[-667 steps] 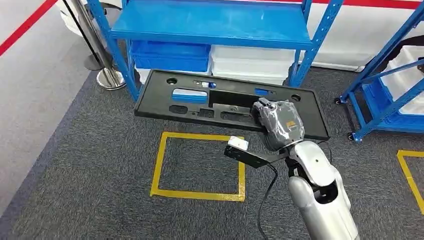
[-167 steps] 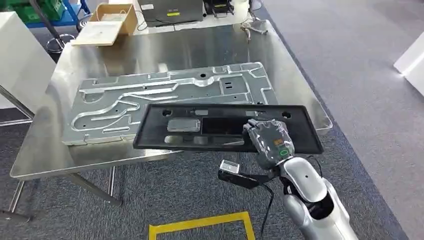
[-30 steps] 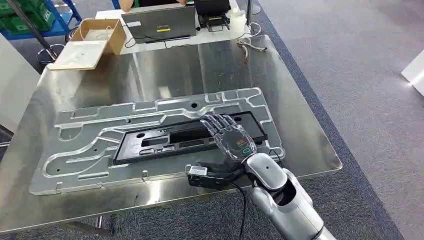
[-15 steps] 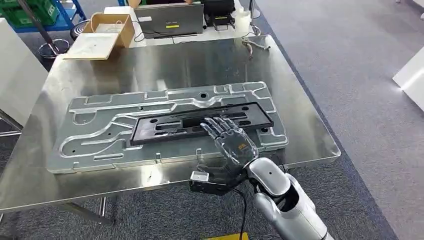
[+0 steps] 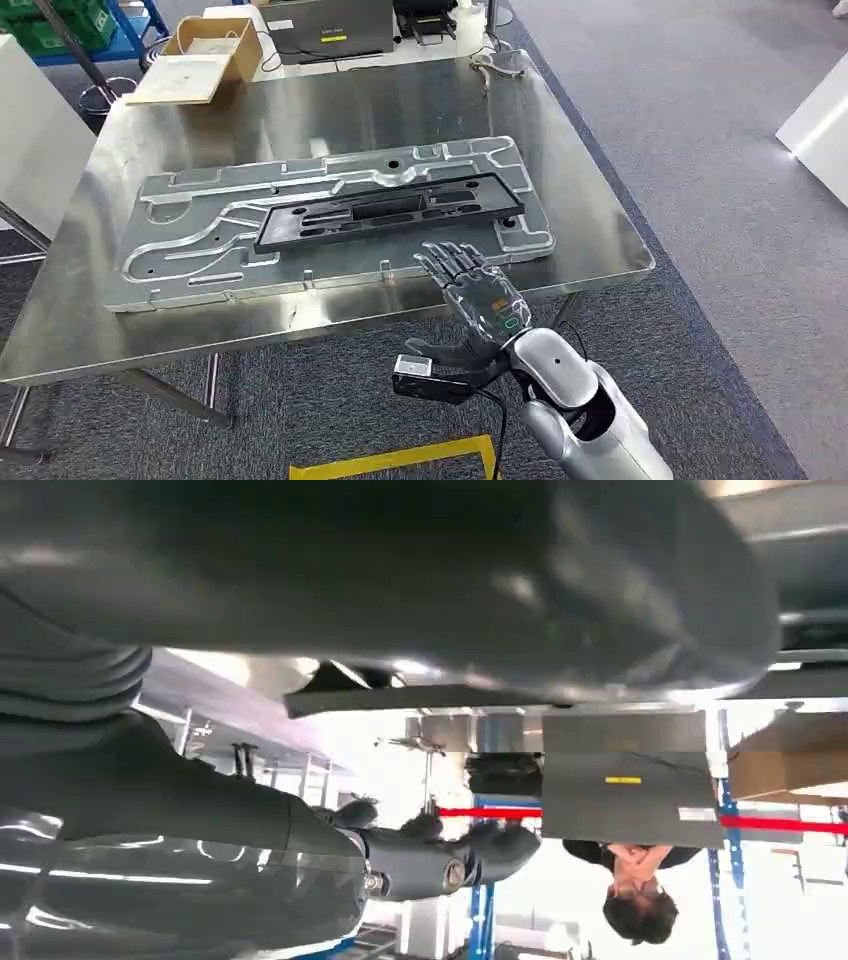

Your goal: Take the parts from the cabinet and place them on the table.

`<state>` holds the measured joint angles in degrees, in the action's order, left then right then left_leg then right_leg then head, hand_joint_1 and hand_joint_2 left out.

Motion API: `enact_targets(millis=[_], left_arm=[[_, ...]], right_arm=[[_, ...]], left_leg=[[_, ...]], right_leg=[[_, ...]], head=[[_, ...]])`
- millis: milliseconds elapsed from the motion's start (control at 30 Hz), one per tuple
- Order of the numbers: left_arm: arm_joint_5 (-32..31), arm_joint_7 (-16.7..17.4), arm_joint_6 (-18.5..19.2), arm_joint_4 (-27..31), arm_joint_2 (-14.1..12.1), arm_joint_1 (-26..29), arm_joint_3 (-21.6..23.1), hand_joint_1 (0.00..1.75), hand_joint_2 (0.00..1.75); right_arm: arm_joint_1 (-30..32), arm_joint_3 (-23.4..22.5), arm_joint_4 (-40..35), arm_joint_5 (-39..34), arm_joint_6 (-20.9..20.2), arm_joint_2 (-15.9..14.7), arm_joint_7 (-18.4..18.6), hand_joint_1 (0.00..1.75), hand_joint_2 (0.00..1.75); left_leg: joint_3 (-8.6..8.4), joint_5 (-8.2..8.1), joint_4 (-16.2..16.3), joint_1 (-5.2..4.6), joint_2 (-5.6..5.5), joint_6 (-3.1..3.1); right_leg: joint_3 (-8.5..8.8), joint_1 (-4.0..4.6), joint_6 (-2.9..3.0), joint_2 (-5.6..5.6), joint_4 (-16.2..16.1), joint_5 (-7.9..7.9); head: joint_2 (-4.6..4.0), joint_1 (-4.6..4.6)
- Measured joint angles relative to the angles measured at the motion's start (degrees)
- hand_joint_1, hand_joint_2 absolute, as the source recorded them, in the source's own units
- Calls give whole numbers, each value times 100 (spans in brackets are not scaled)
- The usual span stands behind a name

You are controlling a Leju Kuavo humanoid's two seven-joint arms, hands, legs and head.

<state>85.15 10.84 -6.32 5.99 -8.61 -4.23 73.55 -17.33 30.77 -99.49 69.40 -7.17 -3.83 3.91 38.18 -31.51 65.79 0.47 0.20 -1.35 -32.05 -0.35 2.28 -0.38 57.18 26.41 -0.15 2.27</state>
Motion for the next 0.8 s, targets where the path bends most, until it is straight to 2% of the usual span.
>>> enact_targets(millis=[33,67,100,133,167,200,233,267,300,367,400,433,467,533,567,600,633,667,700,733,767,800], left_arm=[[0,-11,0,0,0,-10,-16,0,0],[2,-16,0,0,2,-12,-33,0,0],[2,-18,0,0,11,-14,-48,0,0],[2,-18,-2,0,11,-15,-50,0,0],[2,-20,-9,0,9,-14,-53,0,0],[2,-27,-13,0,9,-17,-55,0,0],[2,-27,-13,0,9,-27,-57,0,0],[2,-29,-13,4,17,-48,-59,0,0],[2,-37,-13,2,13,-46,-66,0,0],[4,-42,-11,4,22,-45,-90,0,0],[4,-42,-11,4,26,-36,-101,0,0],[4,-42,-13,4,28,-33,-110,0,0],[4,-44,-13,4,33,-35,-131,0,0],[4,-59,-17,4,33,-28,-193,0,0],[4,-59,-26,4,39,-21,-223,0,0],[4,-61,-35,4,54,-11,-253,0,0],[4,-61,-42,4,65,6,-279,0,0],[4,-61,-42,4,74,20,-309,0,0],[4,-66,-50,4,81,30,-346,0,0],[4,-68,-57,4,92,31,-359,0,0],[4,-68,-66,4,120,25,-376,0,0],[4,-70,-72,4,133,25,-413,0,0]], right_arm=[[-5,0,0,-2,0,0,0,0,0],[-9,2,0,-2,0,0,0,0,0],[-8,7,2,-2,0,2,0,0,0],[-7,13,2,-2,0,2,0,0,0],[-8,13,2,-2,0,0,0,0,0],[-8,13,2,-2,0,0,0,0,0],[-10,13,0,-2,0,2,0,0,0],[-5,15,-15,-2,4,4,0,0,0],[-10,15,-24,-2,7,2,0,0,0],[6,26,-48,-20,15,2,0,0,0],[59,24,-61,-33,20,0,2,0,0],[123,13,-72,-55,35,-20,9,0,0],[211,2,-107,-68,48,-26,18,0,0],[483,-70,-212,-107,129,-66,35,0,0],[662,-137,-281,-151,177,-85,35,0,0],[877,-211,-341,-190,238,-94,35,0,0],[1109,-289,-402,-216,284,-112,17,0,0],[1306,-354,-461,-238,330,-118,-9,0,0],[1459,-419,-524,-251,369,-131,-43,0,0],[1572,-474,-579,-260,385,-153,-50,0,0],[1691,-525,-639,-295,389,-155,-37,0,0],[1856,-597,-715,-365,400,-155,11,0,0]], left_leg=[[89,-271,402,15,-1,-30],[140,-406,753,25,0,-57],[121,-334,962,40,0,-80],[-2,-103,935,63,1,-103],[-221,165,703,83,1,-123],[-539,346,290,96,1,-140],[-890,327,-176,114,-1,-151],[-1266,35,-736,105,-20,-155],[-1325,-24,-909,62,-64,-42],[-1242,33,-851,32,-56,33],[-1190,102,-875,46,-42,103],[-1139,184,-884,71,9,163],[-1052,252,-882,60,12,225],[-889,401,-878,43,21,287],[-792,471,-874,26,21,300],[-690,543,-861,7,19,302],[-592,601,-854,-9,17,300],[-504,654,-836,-25,16,296],[-424,700,-818,-41,16,292],[-363,742,-796,-53,17,277],[-321,772,-761,-59,24,256],[-306,797,-738,-82,27,238]], right_leg=[[-87,1,0,-4,2,-65],[-179,1,-8,-11,9,-133],[-275,-1,-22,-18,18,-203],[-375,-7,-39,-22,28,-270],[-479,-18,-66,-22,49,-335],[-578,-34,-99,-21,85,-394],[-642,-38,-133,-20,126,-438],[-690,-19,-179,-18,164,-472],[-691,-16,-214,-25,183,-512],[-673,-16,-282,-34,123,-645],[-688,-10,-332,-29,104,-706],[-735,-49,-351,6,176,-564],[-814,-46,-366,10,356,-209],[-1001,-40,-383,18,1184,589],[-1066,-39,-393,23,1587,766],[-1078,-39,-394,25,1886,737],[-985,-38,-382,25,1952,546],[-802,-35,-358,26,1807,333],[-520,-30,-322,26,1485,169],[-159,-5,-270,26,1024,138],[303,35,-188,23,454,301],[535,42,-171,6,26,449]], head=[[0,-4],[0,-2],[0,-2],[0,-2],[0,-2],[0,-2],[0,-2],[0,0],[0,-7],[0,-2],[0,-7],[0,-4],[0,-6],[0,-7],[0,-4],[0,-4],[0,-4],[0,-4],[0,-4],[0,-4],[0,-2],[0,-2]])
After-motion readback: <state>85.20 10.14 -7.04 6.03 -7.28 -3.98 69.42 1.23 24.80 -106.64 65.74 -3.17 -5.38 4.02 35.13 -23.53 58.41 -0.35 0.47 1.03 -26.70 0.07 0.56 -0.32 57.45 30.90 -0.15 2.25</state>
